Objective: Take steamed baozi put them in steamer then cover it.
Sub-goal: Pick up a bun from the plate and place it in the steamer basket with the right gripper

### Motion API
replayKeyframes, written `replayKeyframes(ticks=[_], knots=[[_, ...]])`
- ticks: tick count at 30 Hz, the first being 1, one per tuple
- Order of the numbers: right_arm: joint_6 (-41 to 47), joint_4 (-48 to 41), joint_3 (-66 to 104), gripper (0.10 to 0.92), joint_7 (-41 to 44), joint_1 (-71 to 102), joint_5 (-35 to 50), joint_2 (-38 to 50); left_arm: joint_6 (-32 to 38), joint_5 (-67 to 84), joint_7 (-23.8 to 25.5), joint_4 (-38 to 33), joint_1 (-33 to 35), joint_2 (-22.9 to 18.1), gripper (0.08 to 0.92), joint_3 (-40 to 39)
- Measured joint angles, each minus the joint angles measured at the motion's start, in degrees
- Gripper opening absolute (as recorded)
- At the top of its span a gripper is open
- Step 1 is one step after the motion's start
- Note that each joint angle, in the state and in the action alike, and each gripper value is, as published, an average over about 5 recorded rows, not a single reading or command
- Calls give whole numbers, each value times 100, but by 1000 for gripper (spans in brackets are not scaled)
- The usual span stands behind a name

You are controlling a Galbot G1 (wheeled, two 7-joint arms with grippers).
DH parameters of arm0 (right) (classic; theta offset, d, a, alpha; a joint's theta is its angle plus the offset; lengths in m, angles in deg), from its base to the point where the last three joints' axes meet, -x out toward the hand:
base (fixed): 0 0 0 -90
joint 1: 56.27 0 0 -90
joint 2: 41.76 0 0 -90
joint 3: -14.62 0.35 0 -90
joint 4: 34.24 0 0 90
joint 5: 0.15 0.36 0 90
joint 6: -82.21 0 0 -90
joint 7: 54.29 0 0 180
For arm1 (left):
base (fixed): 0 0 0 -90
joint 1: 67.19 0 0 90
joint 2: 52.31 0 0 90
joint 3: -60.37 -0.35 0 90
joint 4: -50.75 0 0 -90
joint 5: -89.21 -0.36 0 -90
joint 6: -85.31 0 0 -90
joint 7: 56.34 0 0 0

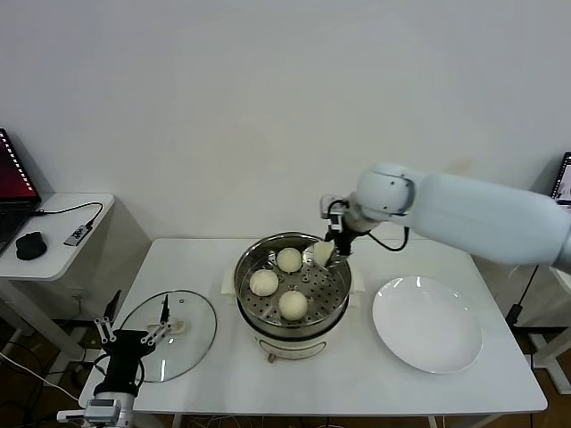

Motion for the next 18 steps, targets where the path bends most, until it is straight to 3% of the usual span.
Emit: replayKeyframes(ticks=[18], knots=[[255, -336, -49, 561, -151, 549, -94, -462, 18, -1, -3, 49, -31, -17, 823, -3]])
